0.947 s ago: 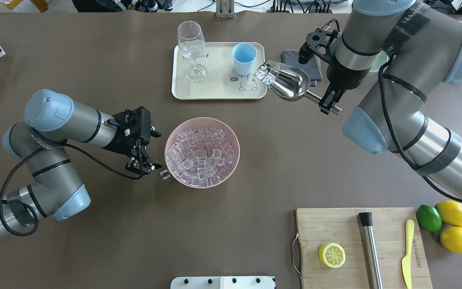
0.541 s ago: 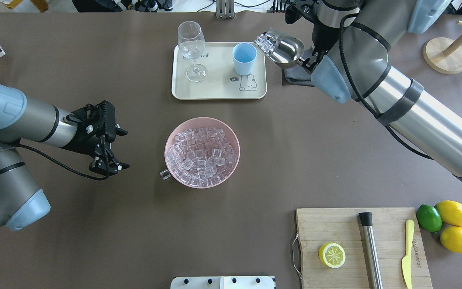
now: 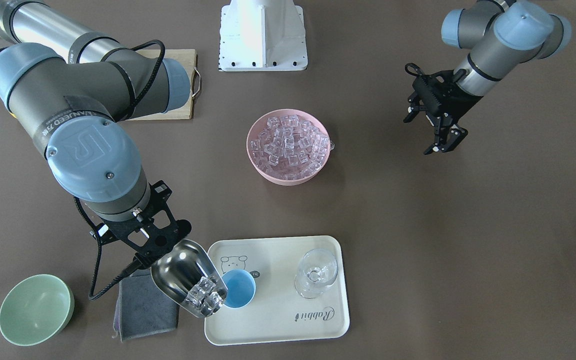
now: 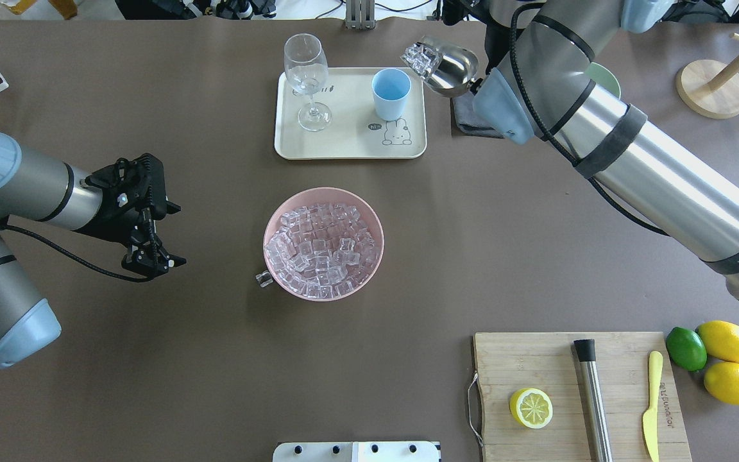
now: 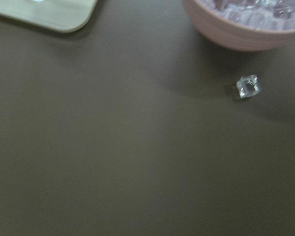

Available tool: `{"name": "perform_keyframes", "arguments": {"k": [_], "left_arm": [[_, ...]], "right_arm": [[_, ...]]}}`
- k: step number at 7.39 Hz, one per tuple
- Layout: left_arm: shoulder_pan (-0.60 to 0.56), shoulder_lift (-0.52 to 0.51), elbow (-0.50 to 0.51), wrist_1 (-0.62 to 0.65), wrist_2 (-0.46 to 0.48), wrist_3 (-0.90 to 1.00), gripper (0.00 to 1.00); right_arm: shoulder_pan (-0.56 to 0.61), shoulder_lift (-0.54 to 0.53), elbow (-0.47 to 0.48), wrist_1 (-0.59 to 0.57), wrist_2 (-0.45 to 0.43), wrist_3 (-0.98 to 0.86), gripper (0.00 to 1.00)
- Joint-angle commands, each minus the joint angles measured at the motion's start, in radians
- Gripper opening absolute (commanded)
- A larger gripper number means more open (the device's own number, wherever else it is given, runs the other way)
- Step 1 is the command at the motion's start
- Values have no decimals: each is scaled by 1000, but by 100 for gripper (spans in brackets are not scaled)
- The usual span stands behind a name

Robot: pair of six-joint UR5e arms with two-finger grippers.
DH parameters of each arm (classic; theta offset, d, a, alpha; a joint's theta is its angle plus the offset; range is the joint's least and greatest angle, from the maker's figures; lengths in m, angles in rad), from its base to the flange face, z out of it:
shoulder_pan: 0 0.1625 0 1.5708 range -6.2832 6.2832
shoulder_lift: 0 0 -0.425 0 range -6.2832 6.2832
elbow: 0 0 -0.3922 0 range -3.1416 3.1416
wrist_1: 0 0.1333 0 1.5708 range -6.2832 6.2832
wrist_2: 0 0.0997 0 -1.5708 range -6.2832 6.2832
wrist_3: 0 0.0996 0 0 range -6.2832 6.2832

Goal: Put ice in cup with scoop

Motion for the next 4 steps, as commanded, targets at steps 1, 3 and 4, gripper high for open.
{"name": "perform_keyframes", "arguments": {"k": [1, 3, 4], "left_arm": [[-262, 86, -53, 205, -185, 47, 100], [-368, 82, -57, 444, -262, 48, 99], [-422, 79, -54, 605, -262, 48, 99]], "right_arm": [[-10, 73, -53, -99, -46, -126, 0], [-23, 78, -78, -102, -95, -190, 0], [-33, 82, -84, -107, -118, -253, 0]]}}
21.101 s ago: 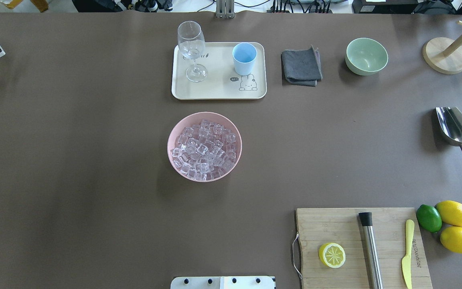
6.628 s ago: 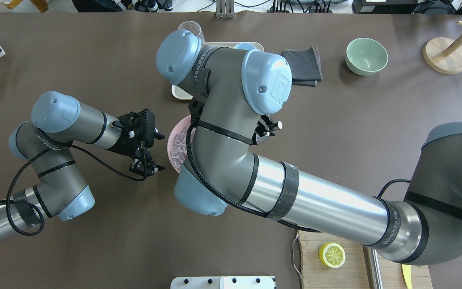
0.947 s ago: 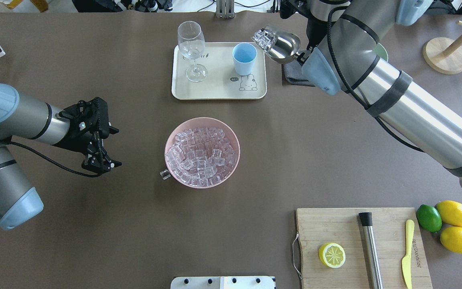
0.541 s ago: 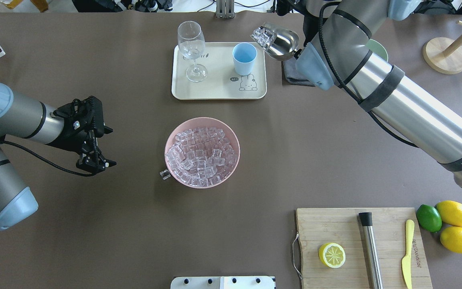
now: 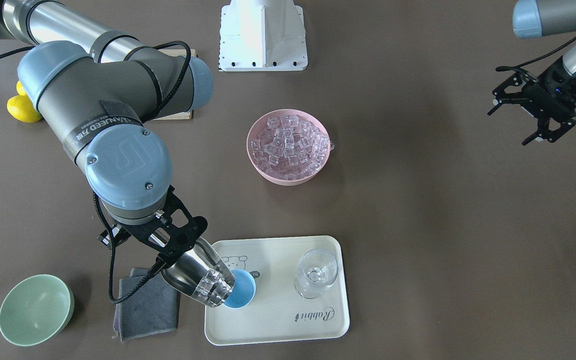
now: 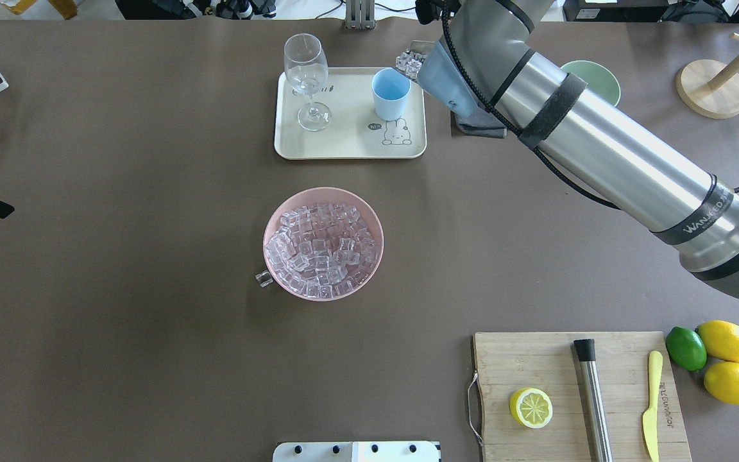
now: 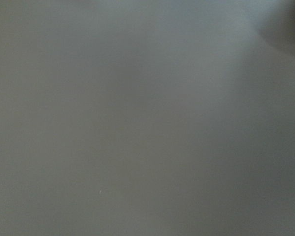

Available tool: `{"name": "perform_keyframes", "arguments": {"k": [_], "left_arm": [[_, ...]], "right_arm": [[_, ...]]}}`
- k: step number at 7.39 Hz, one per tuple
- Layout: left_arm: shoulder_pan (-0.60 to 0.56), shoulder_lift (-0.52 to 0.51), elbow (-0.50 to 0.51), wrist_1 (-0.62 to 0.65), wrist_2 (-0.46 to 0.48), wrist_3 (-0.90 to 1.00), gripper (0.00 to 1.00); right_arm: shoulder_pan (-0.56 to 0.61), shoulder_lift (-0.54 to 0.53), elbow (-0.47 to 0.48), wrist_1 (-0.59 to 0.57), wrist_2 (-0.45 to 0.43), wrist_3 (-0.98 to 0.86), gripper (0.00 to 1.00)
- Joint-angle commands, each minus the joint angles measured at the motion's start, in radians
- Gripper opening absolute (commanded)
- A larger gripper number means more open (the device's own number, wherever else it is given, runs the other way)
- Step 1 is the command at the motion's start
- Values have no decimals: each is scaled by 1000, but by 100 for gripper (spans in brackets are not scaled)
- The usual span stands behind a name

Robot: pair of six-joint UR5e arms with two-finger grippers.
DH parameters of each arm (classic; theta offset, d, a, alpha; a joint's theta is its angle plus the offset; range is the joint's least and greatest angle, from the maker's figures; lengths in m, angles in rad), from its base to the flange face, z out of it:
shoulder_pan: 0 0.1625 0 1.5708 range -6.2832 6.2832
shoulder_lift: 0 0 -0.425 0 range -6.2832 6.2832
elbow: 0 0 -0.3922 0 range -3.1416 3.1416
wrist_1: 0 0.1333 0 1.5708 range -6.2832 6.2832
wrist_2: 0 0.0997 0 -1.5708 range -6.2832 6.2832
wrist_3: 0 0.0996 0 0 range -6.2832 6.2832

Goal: Put ice in cup with scoop

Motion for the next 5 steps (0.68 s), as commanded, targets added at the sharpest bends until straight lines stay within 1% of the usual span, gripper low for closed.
{"name": "perform_keyframes", "arguments": {"k": [1, 2, 4, 5], "left_arm": [[-179, 7, 18, 314, -28, 3, 99], [-243, 14, 88, 314, -29, 3, 99], [-323, 15, 179, 317, -26, 3, 99], [-373, 8, 258, 316, -26, 3, 99]], "right_arm": [[-17, 30, -31, -40, -53, -114, 0], [-25, 50, -41, -60, -87, -116, 0], [-36, 64, -52, -97, -153, -163, 0], [-43, 67, -55, -97, -173, -171, 0]]}}
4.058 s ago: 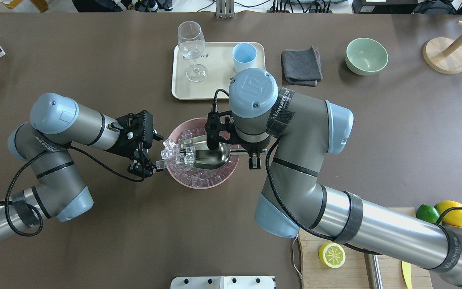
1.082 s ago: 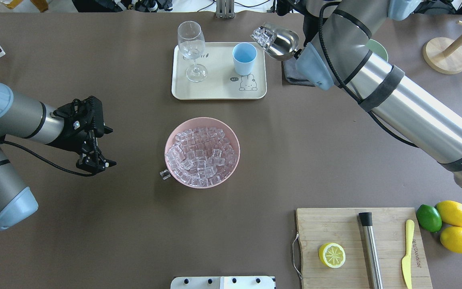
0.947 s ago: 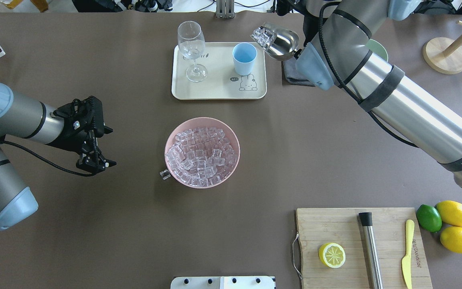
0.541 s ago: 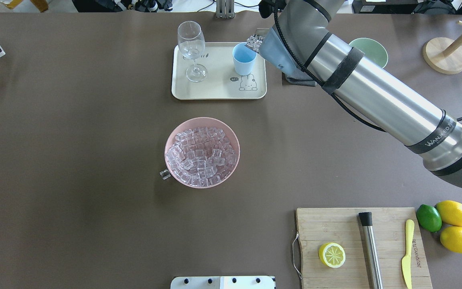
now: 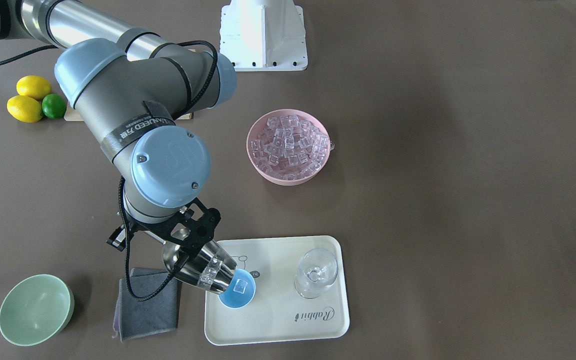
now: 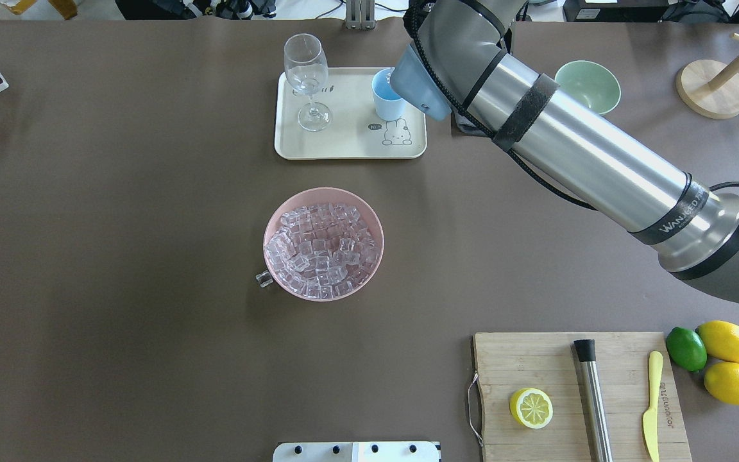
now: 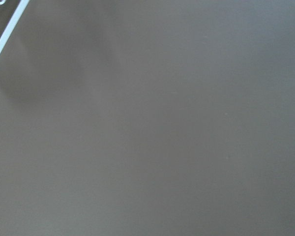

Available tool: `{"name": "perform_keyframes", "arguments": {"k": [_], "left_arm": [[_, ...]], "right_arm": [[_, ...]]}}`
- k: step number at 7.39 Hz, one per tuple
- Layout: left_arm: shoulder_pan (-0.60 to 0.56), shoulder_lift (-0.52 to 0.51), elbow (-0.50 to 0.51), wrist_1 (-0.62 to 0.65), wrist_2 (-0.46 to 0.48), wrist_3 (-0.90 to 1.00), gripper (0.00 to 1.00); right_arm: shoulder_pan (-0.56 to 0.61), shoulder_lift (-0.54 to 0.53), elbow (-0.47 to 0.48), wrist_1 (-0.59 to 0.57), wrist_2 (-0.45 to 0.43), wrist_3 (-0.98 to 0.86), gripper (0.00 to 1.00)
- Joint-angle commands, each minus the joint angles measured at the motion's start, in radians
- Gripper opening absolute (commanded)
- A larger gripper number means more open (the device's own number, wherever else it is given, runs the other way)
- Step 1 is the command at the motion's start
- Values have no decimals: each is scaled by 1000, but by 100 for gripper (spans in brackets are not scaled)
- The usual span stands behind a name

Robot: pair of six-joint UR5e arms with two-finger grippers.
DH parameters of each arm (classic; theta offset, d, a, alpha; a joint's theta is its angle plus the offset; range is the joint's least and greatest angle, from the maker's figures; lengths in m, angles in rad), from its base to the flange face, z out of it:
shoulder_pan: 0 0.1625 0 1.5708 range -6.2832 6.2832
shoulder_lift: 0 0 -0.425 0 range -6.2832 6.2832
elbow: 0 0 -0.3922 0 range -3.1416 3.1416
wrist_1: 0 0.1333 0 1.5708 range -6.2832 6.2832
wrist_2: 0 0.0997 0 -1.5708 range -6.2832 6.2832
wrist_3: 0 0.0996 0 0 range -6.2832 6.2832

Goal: Put ice in cup with scoop

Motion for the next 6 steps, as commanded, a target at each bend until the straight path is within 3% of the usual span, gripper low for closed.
{"name": "perform_keyframes", "arguments": {"k": [1, 6], "left_arm": [[-92, -8, 160, 2, 1, 0, 99], [-164, -12, 220, -5, -1, 0, 99]], "right_arm": [[-16, 18, -17, -19, -57, -29, 0], [-26, 61, -78, -35, -147, -84, 0]]}}
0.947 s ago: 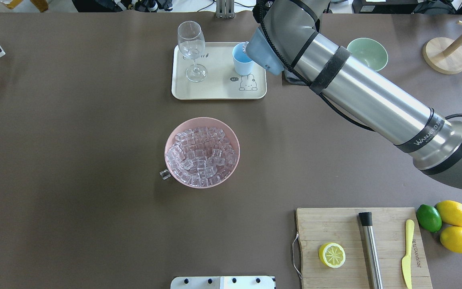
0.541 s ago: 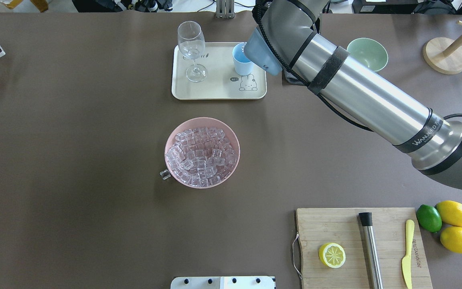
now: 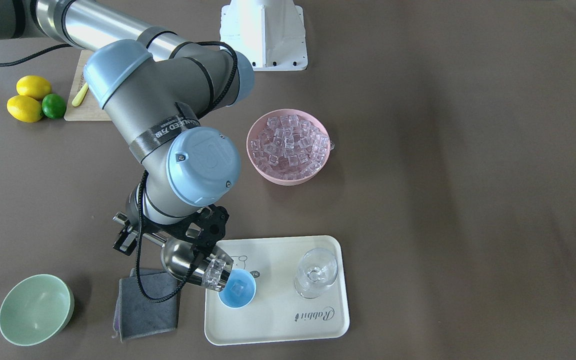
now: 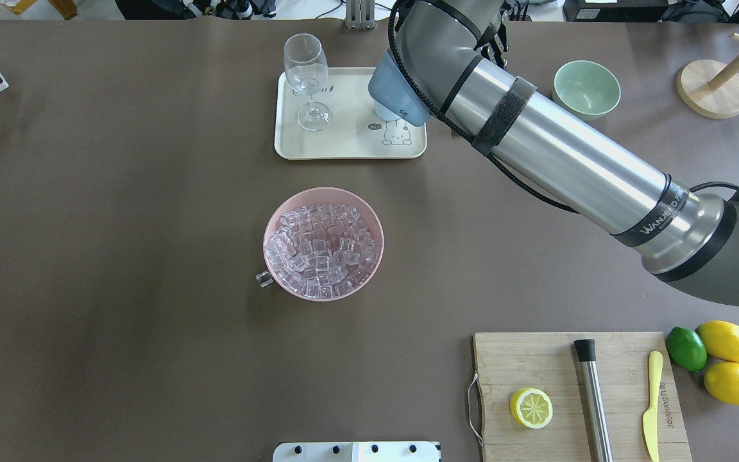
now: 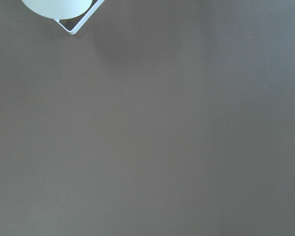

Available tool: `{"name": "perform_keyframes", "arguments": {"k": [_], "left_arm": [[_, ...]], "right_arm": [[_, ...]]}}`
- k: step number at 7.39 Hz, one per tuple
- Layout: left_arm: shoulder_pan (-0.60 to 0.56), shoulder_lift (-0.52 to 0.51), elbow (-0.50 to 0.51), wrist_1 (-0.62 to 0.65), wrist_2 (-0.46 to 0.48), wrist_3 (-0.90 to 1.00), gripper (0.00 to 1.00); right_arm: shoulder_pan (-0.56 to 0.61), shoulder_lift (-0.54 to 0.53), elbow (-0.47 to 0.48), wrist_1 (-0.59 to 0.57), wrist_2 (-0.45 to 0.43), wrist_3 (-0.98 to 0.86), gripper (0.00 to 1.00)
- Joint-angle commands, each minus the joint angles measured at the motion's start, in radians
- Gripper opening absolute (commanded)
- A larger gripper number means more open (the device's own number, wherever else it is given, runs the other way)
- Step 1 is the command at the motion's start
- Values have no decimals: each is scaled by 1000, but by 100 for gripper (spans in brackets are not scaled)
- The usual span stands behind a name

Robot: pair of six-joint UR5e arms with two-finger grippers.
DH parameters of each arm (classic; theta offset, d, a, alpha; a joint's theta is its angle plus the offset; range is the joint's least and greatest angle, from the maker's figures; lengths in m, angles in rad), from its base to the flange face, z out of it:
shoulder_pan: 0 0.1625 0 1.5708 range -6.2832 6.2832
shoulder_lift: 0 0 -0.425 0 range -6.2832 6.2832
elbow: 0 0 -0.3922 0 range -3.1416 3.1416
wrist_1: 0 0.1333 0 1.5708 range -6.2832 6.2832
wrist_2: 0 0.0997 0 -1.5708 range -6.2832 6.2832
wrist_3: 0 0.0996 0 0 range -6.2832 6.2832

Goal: Put ice in cup with scoop
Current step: 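Raise the emptied scoop away from the cup with the right gripper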

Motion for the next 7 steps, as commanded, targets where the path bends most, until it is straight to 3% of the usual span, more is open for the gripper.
{"name": "perform_keyframes", "arguments": {"k": [1, 3, 5, 7], "left_arm": [[-21, -1, 17, 0, 0, 0, 99], [-16, -2, 19, 0, 0, 0, 99], [-20, -2, 28, -2, 0, 0, 99], [-21, -10, 34, 0, 0, 0, 99]], "right_arm": [[1, 18, -32, -4, -26, -13, 0], [1, 59, -77, -12, -42, -13, 0], [14, 49, -39, -12, -26, -12, 0], [76, -159, 247, -9, 90, 1, 0]]}}
